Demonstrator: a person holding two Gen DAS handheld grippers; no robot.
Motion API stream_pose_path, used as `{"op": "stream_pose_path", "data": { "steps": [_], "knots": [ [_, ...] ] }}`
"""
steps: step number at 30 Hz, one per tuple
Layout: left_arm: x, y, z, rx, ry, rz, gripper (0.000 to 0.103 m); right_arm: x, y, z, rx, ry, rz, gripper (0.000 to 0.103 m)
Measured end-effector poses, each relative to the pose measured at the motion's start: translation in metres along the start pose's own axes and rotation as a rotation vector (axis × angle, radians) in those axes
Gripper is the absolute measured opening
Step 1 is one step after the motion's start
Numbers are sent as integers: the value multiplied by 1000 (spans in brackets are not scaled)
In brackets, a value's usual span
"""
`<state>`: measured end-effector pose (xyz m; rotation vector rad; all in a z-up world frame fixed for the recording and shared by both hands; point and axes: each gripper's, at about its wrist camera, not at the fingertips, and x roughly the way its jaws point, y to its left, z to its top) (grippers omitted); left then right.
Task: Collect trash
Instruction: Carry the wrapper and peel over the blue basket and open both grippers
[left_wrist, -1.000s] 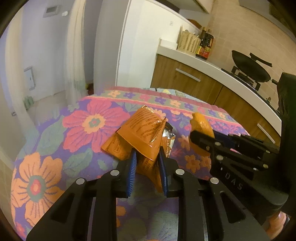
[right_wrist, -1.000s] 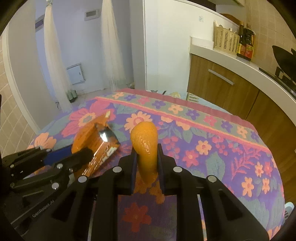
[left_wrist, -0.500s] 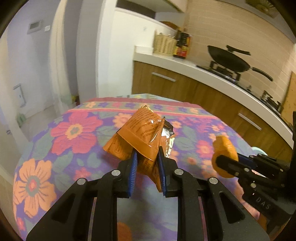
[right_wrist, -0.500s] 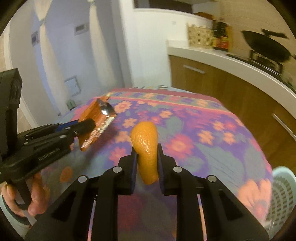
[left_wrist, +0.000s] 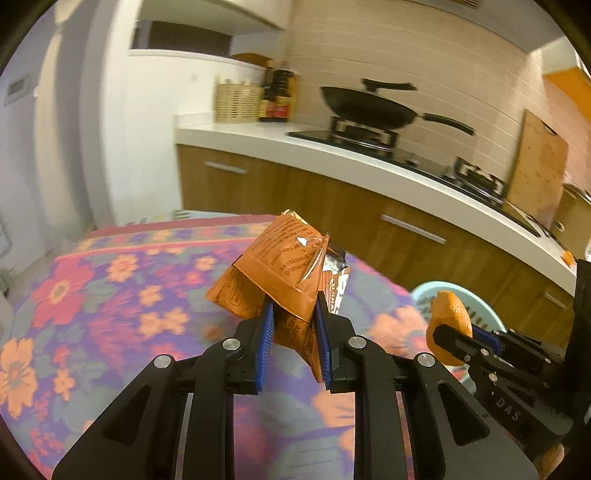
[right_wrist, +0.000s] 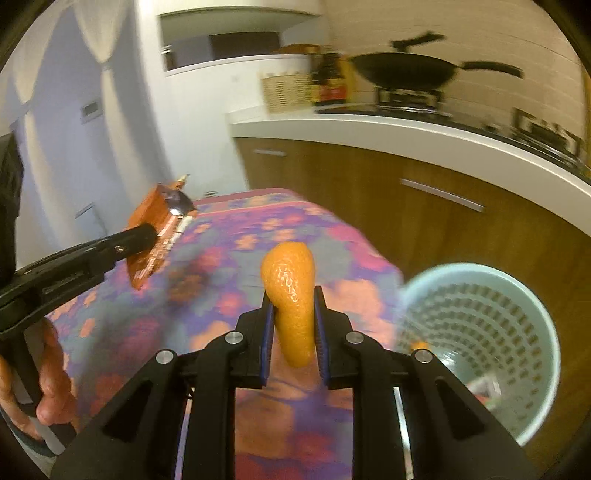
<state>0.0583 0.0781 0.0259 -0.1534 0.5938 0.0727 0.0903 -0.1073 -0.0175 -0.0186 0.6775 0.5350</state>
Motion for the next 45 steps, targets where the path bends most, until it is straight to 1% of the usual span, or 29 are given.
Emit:
{"op": "stream_pose_path", "data": {
  "steps": [4, 8, 11, 13, 16, 20, 24, 31, 32, 33, 35, 36, 38, 41, 42, 44, 45],
  "knots": [
    [8, -31, 1, 31, 8, -38, 20, -8, -36, -3, 72, 2, -63, 17],
    [16, -63, 1, 71, 19, -71, 20, -8, -81, -11, 175, 44, -138, 17],
    [21, -85, 1, 100, 27, -95, 20, -6, -111, -21, 250, 80, -173, 17],
    [25, -97, 1, 116, 30, -109, 20, -6, -125, -26, 278, 91, -197, 17],
    [30, -117, -1, 149, 38, -146, 20, -7, -140, -32, 282, 90, -233, 17],
    [43, -142, -7, 184, 66, -166, 20, -6, -152, -39, 295, 110, -250, 19],
    [56, -155, -14, 195, 92, -173, 20, -4, -159, -45, 287, 130, -269, 20],
    [72, -170, -20, 210, 120, -177, 20, -8, -175, -54, 313, 135, -252, 23],
    [73, -172, -21, 213, 124, -177, 20, -9, -175, -55, 316, 134, -250, 25],
    [75, -175, -22, 217, 128, -179, 20, -11, -177, -56, 319, 133, -247, 29],
    [78, -179, -24, 227, 132, -181, 21, -13, -178, -57, 320, 128, -248, 41],
    [79, -181, -25, 232, 133, -183, 21, -14, -177, -57, 317, 121, -255, 44],
    [79, -184, -27, 237, 135, -185, 21, -17, -177, -57, 314, 114, -263, 44],
    [81, -188, -29, 245, 139, -189, 21, -22, -183, -58, 343, 98, -252, 44],
    [81, -189, -29, 248, 140, -190, 22, -25, -184, -58, 351, 90, -253, 44],
    [82, -192, -31, 255, 144, -195, 27, -29, -186, -57, 356, 81, -258, 44],
    [82, -193, -31, 257, 143, -197, 34, -31, -186, -57, 356, 79, -261, 44]
  ]
}}
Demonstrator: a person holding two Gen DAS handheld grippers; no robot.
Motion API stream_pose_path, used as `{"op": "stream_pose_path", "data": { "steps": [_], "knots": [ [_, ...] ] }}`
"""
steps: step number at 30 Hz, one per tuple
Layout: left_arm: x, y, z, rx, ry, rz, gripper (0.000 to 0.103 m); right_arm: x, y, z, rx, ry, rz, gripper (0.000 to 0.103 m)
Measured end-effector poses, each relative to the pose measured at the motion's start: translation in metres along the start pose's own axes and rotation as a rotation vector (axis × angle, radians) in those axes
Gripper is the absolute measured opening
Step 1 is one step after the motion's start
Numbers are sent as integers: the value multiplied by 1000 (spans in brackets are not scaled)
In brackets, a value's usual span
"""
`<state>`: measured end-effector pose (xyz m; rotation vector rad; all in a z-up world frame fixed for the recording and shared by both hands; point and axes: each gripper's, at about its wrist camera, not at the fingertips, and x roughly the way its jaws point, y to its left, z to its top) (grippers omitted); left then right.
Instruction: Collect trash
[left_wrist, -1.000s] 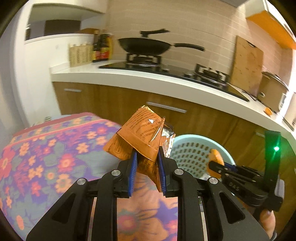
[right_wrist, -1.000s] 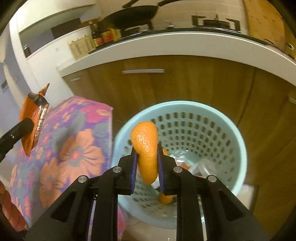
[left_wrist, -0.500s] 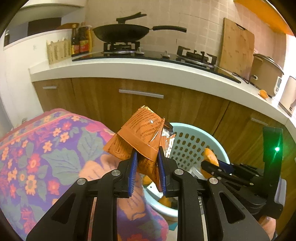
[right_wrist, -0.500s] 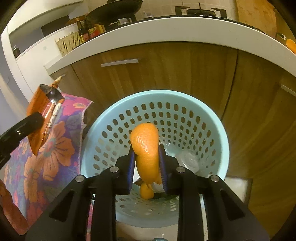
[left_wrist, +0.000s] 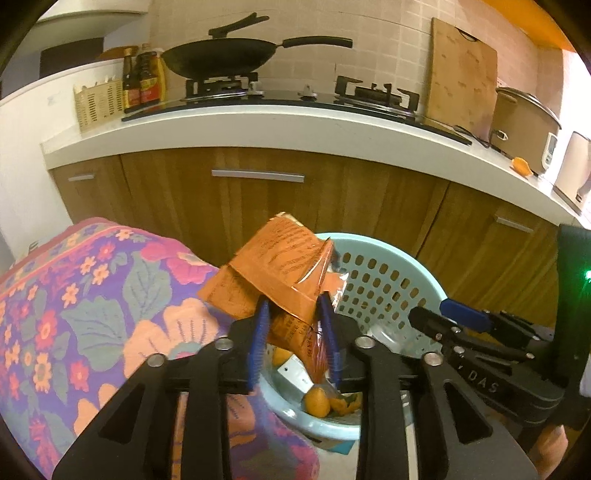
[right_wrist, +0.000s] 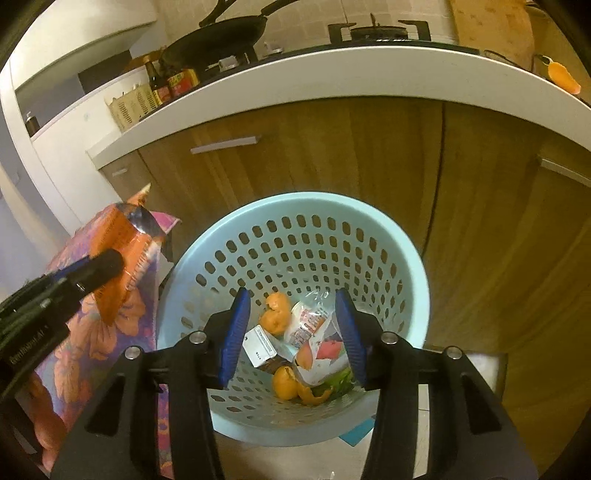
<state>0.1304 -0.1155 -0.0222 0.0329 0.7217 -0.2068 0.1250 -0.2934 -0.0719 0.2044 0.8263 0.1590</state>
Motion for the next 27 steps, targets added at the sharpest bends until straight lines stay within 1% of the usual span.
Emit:
{"op": "stream_pose_path", "data": {
  "steps": [1, 4, 8, 10, 15, 20, 22, 23, 27],
  "knots": [
    [-1, -2, -1, 3, -5, 0, 40, -2, -1, 0, 0, -3, -2, 44],
    [-1, -8, -2, 24, -10, 1, 40, -8, 0, 0, -5, -12, -4, 44],
    [-4, -8, -2, 20, -9, -8, 41, -15, 2, -2, -13, -25, -16, 44],
    [-6, -6, -2, 15, -15, -19, 47, -17, 4, -2, -22, -30, -24, 44],
    [-15, 8, -1, -22, -36, -35, 47, -25, 7, -2, -26, -43, -24, 44],
    [-34, 25, -5, -55, -76, -13, 48, -35, 16, -1, -39, -65, -22, 44],
    [-43, 32, -9, -67, -98, 9, 58, -40, 22, -1, -55, -80, -28, 44],
    [-48, 37, -12, -78, -111, 18, 61, -44, 28, -1, -64, -91, -28, 44],
    [-68, 59, -22, -124, -131, 45, 66, -61, 51, -3, -100, -137, -20, 50]
  ]
}}
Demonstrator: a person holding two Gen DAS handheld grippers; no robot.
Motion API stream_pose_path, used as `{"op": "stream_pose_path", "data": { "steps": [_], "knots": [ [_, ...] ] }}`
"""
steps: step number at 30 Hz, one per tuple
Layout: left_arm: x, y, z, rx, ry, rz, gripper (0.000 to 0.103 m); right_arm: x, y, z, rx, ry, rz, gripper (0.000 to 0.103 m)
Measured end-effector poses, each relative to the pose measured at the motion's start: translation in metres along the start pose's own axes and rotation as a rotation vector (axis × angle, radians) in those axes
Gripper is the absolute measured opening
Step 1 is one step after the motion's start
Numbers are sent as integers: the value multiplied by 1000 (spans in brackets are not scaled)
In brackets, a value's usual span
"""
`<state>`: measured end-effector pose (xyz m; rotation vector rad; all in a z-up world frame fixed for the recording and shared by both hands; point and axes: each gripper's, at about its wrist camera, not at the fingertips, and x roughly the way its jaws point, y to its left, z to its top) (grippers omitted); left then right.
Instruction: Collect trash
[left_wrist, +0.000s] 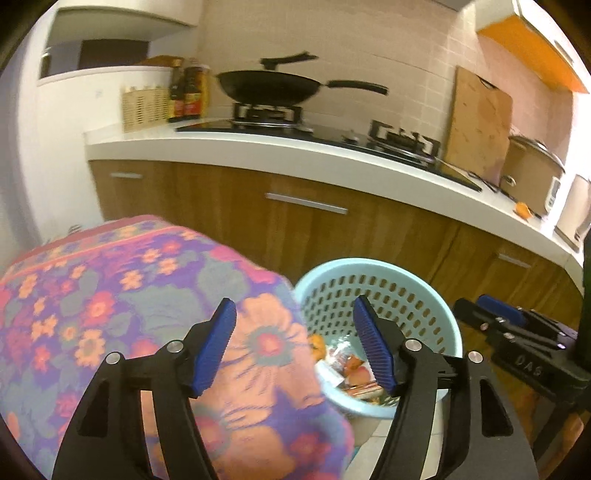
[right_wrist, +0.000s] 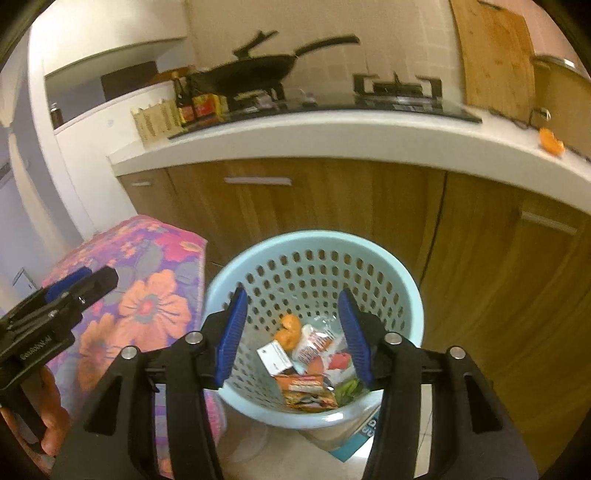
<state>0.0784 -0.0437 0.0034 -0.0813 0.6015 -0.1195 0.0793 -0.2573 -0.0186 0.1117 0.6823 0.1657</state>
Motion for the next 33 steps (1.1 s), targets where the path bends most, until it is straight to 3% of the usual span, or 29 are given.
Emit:
{"op": "stream_pose_path", "data": {
  "steps": [3, 10, 20, 25, 33],
  "knots": [
    [-20, 20, -5, -23, -39, 43, 75, -15, 23, 3, -46, -42, -3, 55],
    [-49, 61, -17, -27, -126, 205, 84, -38, 77, 8, -128, -122, 5, 60],
    [-55, 71, -25, 5, -180, 351, 88, -45, 119, 4, -161, -192, -2, 70],
    [-55, 76, -25, -22, -160, 341, 88, -34, 122, -8, -165, -196, -49, 75],
    [-52, 67, -28, 14, -153, 354, 88, -26, 113, -14, -125, -176, -56, 76]
  ]
}}
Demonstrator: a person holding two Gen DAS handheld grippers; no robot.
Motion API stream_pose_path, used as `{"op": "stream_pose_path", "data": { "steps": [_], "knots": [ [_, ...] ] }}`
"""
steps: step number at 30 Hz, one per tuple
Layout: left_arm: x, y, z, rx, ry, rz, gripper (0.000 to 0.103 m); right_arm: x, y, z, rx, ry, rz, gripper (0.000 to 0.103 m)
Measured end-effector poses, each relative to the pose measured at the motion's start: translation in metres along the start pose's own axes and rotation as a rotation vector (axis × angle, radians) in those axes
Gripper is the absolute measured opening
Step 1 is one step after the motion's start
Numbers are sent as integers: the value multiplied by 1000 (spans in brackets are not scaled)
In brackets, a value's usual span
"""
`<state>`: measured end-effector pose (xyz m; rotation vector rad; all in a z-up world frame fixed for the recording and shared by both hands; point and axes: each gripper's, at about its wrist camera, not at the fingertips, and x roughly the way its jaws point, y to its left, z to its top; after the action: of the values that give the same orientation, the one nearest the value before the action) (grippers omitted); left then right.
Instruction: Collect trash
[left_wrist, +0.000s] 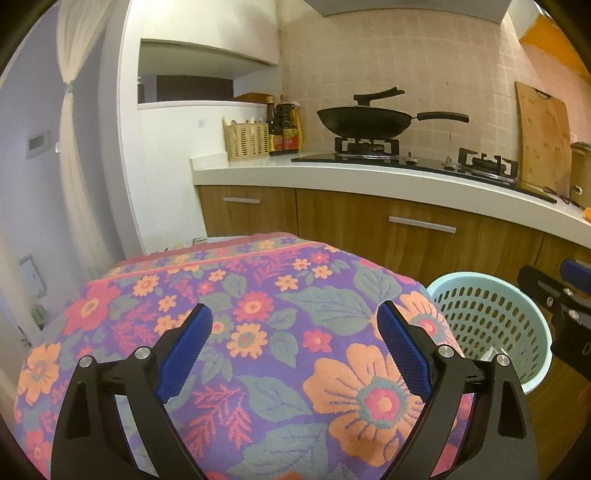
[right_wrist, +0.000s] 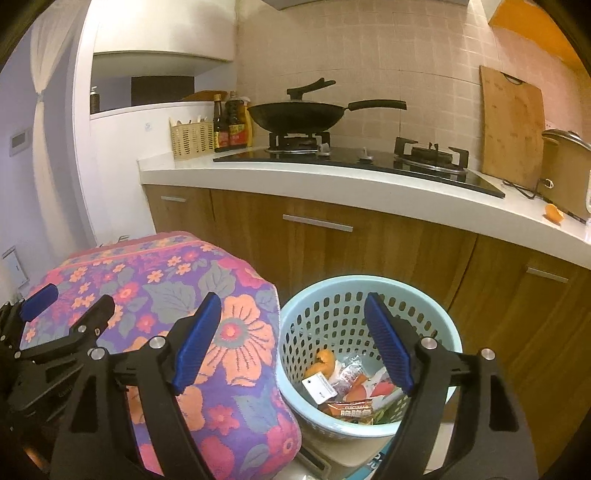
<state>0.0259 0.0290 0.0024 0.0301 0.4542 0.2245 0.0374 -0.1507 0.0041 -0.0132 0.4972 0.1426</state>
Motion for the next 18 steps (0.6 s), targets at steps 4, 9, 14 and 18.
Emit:
{"op": "stream_pose_path", "data": {
  "steps": [4, 9, 14, 18],
  "knots": [
    [1, -1, 0, -2, 3, 2, 88, -2, 1, 1, -13, -14, -24, 76],
    [3, 3, -1, -21, 17, -12, 88, -4, 2, 1, -16, -16, -16, 77],
    [5, 7, -1, -40, 31, -22, 88, -7, 4, 2, -9, -18, -9, 77],
    [4, 5, -2, -38, 29, -25, 88, -11, 5, 5, -12, -33, -18, 77]
  ]
}}
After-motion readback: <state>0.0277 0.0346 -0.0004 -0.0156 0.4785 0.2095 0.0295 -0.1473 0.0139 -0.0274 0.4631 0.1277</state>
